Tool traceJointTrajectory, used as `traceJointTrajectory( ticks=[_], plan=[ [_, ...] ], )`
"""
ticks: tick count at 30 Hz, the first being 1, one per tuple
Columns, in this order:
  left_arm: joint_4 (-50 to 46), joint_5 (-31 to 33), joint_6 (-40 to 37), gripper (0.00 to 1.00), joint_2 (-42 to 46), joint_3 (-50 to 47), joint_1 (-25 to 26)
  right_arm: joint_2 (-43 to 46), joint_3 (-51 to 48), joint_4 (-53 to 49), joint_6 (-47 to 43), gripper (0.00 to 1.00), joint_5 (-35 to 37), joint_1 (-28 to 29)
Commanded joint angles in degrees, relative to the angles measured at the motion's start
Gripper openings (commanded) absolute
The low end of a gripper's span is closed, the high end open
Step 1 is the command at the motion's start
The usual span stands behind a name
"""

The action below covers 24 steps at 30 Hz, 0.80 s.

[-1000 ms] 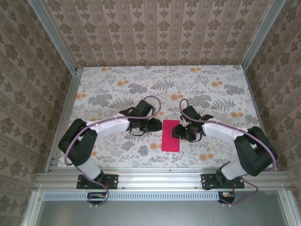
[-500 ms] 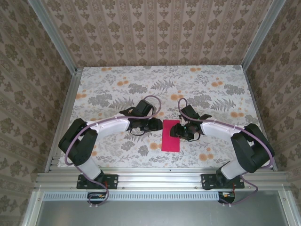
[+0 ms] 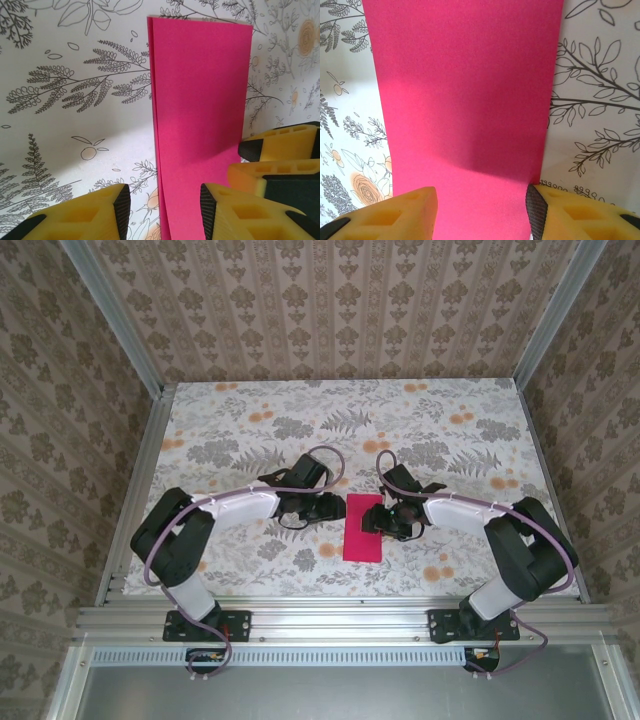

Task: Fold a paper plane with a square sheet of paper (pick it up from the middle)
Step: Fold the triangle a second time at the center of the table.

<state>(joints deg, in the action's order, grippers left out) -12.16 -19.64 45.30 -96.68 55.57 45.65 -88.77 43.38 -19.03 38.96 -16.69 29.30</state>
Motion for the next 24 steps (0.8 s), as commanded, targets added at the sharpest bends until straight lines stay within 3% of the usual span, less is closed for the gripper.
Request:
traceJointTrajectory(
  ticks=[1, 10, 16, 24],
  plan=[
    [-0.6, -1.1, 0.5, 0.44, -1.1, 1.9, 0.7, 1.0, -1.3, 0.0, 0.1, 0.53, 1.0, -0.2],
    [0.1, -1.8, 4.9, 0.43, -1.9, 0.8, 1.2, 1.2, -3.7, 2.9, 1.3, 0.53, -0.1, -0.5],
    [7.3, -3.5, 11.5, 0.4, -0.1, -5.1, 1.7, 1.1, -4.4, 3.2, 1.3, 0.53, -0.1, -0.5],
    [12.1, -5.7, 14.4, 0.39, -1.0, -7.6, 2.6, 0.9, -4.5, 3.4, 1.4, 0.53, -0.3, -0.4]
  ],
)
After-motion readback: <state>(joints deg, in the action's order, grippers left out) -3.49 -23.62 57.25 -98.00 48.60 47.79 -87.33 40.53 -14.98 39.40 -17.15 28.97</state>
